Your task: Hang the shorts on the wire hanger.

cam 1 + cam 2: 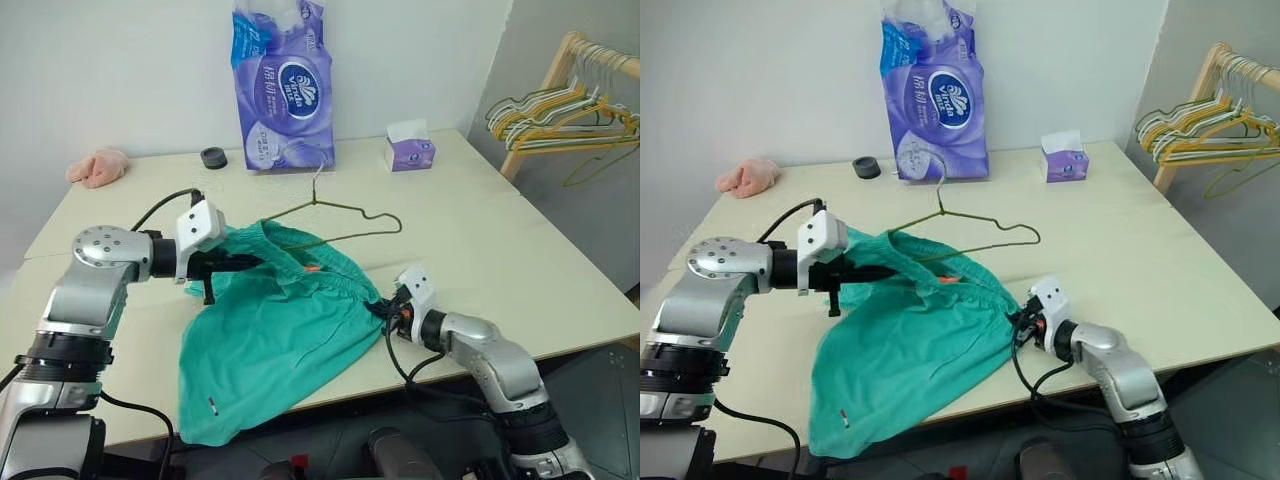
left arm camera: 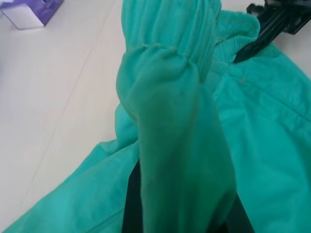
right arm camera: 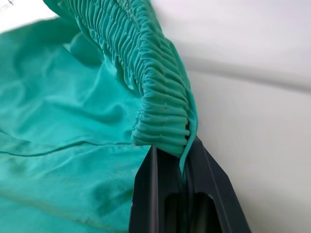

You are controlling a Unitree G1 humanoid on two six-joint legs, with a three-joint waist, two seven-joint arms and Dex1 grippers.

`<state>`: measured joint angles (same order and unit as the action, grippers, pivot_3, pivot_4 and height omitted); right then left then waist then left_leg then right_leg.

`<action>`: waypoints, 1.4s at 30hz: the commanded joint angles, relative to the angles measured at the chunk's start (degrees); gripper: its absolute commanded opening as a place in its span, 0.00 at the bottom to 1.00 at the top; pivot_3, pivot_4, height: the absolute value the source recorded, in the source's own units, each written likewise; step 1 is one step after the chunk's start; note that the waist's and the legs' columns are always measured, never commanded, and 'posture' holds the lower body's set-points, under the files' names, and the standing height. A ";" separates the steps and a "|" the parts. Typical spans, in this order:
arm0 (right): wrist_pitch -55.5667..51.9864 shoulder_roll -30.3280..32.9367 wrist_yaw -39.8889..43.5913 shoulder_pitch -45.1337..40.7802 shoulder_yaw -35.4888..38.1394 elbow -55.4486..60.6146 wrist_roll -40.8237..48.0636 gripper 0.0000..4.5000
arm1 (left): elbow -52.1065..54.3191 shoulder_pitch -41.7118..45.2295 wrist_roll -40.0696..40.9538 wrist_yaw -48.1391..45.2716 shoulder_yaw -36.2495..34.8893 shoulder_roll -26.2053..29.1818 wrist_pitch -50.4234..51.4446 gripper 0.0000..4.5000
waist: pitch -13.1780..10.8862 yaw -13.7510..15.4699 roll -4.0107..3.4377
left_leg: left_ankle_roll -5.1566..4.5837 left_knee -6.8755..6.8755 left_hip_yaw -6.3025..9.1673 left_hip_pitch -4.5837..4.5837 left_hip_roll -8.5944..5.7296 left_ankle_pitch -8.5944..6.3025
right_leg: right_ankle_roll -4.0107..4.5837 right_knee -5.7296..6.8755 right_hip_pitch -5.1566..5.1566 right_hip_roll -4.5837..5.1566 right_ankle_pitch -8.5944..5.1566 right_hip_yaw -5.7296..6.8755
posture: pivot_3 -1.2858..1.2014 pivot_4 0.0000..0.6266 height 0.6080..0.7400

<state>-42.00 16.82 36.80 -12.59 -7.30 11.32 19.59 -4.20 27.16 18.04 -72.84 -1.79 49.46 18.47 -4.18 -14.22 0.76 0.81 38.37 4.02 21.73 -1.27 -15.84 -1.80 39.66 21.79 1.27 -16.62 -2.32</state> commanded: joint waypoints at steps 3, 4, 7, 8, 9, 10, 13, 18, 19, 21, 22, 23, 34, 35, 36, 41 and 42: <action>-8.39 7.41 9.65 -1.96 7.85 3.00 12.79 0.01 | 9.88 -1.56 11.28 -0.77 -7.51 3.06 11.03 0.00 | 0.01 0.16 0.01 | 0.00 0.01 -0.01 0.01 0.00 0.00 | 0.00 -0.01 -0.01 0.01 0.00 0.00 | 0.42 0.03 1.00; -10.67 9.31 11.07 -2.46 8.39 2.53 14.65 0.01 | 11.18 -1.75 13.24 -1.17 -8.39 3.66 12.98 0.00 | 0.01 0.18 0.02 | 0.00 0.02 -0.01 0.02 0.00 0.00 | 0.00 -0.02 -0.02 0.01 0.00 0.02 | 0.42 0.03 1.00; -15.43 12.81 13.26 -4.11 9.57 0.59 18.59 0.01 | 13.77 -2.56 16.83 -2.32 -9.76 5.69 16.34 0.00 | 0.05 0.13 0.04 | -0.01 0.04 -0.02 -0.02 0.00 0.00 | -0.01 -0.01 -0.05 -0.01 -0.01 0.03 | 0.42 0.02 1.00; -16.27 13.72 13.81 -4.69 9.67 -0.10 19.26 0.01 | 14.40 -3.11 17.39 -3.08 -9.89 6.60 16.68 0.00 | 0.05 0.12 0.03 | -0.01 0.03 -0.01 -0.03 0.02 0.00 | 0.00 0.00 -0.06 -0.03 -0.01 0.04 | 0.42 0.02 1.00; -17.07 14.51 14.26 -5.23 9.65 -0.66 19.85 0.01 | 14.88 -3.67 17.76 -3.84 -9.94 7.43 16.84 0.00 | 0.06 0.11 0.01 | -0.01 0.02 -0.01 -0.04 0.02 0.00 | 0.00 -0.01 -0.06 -0.04 -0.01 0.03 | 0.42 0.02 1.00; -17.98 15.23 14.69 -5.84 9.63 -1.26 20.46 0.01 | 15.30 -4.28 18.21 -4.73 -10.00 8.21 16.95 0.00 | 0.06 0.06 0.00 | -0.01 0.01 -0.01 -0.04 0.03 0.00 | 0.00 -0.01 -0.07 -0.06 -0.01 0.03 | 0.42 0.02 1.00; -19.34 17.15 15.87 -7.14 9.15 -3.06 21.26 0.01 | 16.45 -6.53 18.42 -7.43 -9.56 10.57 16.12 0.00 | 0.05 -0.04 -0.01 | -0.01 -0.03 -0.04 -0.04 0.03 0.00 | 0.00 -0.02 -0.05 -0.06 -0.02 0.00 | 0.42 0.02 1.00; -18.09 20.21 18.68 -8.04 7.62 -3.19 20.72 0.01 | 13.93 -8.29 13.09 -7.79 -7.39 12.08 10.25 0.00 | 0.06 0.21 -0.01 | -0.01 -0.02 -0.07 -0.04 0.03 0.00 | 0.00 -0.04 -0.05 -0.06 -0.02 0.00 | 0.42 0.03 1.00; -18.00 20.63 18.94 -8.11 7.41 -2.91 20.77 0.01 | 13.49 -8.55 12.28 -8.18 -7.05 12.42 9.27 0.00 | 0.06 0.29 -0.01 | -0.01 -0.02 -0.08 -0.04 0.02 0.00 | 0.00 -0.05 -0.07 -0.06 -0.02 -0.01 | 0.42 0.03 1.00; -17.91 21.13 19.19 -8.22 7.24 -2.64 20.92 0.01 | 13.24 -9.10 11.56 -9.19 -6.70 13.01 8.28 0.00 | 0.06 0.30 -0.01 | -0.01 -0.01 -0.09 -0.03 0.02 0.00 | 0.00 -0.09 -0.08 -0.06 -0.02 -0.01 | 0.42 0.03 1.00; -17.87 21.30 19.21 -8.25 7.22 -2.57 20.97 0.01 | 13.24 -9.39 11.35 -9.70 -6.57 13.32 7.93 0.00 | 0.06 0.29 -0.01 | -0.01 -0.01 -0.11 -0.03 0.02 0.00 | -0.01 -0.09 -0.08 -0.06 -0.02 -0.02 | 0.42 0.03 1.00; -17.87 21.44 19.31 -8.32 7.25 -2.63 21.02 0.01 | 13.29 -9.56 11.36 -10.21 -6.52 13.54 7.67 0.00 | 0.05 0.29 -0.01 | -0.01 -0.02 -0.11 -0.02 0.02 0.00 | -0.01 -0.11 -0.07 -0.06 -0.02 -0.03 | 0.42 0.04 1.00; -17.43 23.34 20.93 -9.18 6.64 -2.93 20.64 0.01 | 9.92 -9.33 6.82 -12.00 -4.02 15.02 2.85 0.00 | 0.04 0.24 -0.02 | -0.01 -0.02 -0.12 -0.02 0.03 0.00 | -0.01 -0.12 -0.06 -0.05 -0.02 -0.03 | 0.42 0.04 1.00; -17.32 23.57 21.14 -9.07 6.52 -2.60 20.62 0.01 | 9.30 -9.08 6.16 -11.45 -3.77 14.83 2.42 0.00 | 0.04 0.24 -0.02 | -0.01 -0.02 -0.13 -0.02 0.03 0.00 | -0.01 -0.12 -0.06 -0.05 -0.02 -0.03 | 0.41 0.05 1.00; -17.26 23.76 21.32 -8.96 6.44 -2.30 20.69 0.01 | 8.79 -8.79 5.93 -11.03 -3.64 14.60 2.30 0.00 | 0.04 0.24 -0.01 | -0.01 -0.02 -0.12 -0.02 0.03 0.00 | -0.01 -0.12 -0.06 -0.05 -0.02 -0.03 | 0.41 0.05 1.00; -16.85 24.73 22.10 -8.35 5.61 -0.84 20.76 0.01 | 7.02 -6.07 7.47 -8.65 -4.16 12.58 4.08 0.00 | 0.03 0.30 -0.02 | -0.01 -0.02 -0.12 0.00 0.03 -0.01 | -0.01 -0.13 -0.06 -0.04 -0.02 -0.02 | 0.41 0.05 1.00; -16.76 24.82 22.18 -8.27 5.51 -0.79 20.75 0.01 | 7.15 -5.67 8.36 -8.42 -4.41 12.25 5.14 0.00 | 0.04 0.32 -0.01 | -0.01 -0.02 -0.12 0.00 0.03 0.00 | -0.01 -0.13 -0.06 -0.03 -0.02 -0.02 | 0.41 0.05 1.00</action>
<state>-59.20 40.37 58.57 -20.93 -2.43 9.51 40.18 3.87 20.16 25.55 -83.09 -4.02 61.49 22.21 -4.14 -13.91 0.75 0.80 38.36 3.90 21.73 -1.23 -15.85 -1.82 39.53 21.73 1.23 -16.65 -2.34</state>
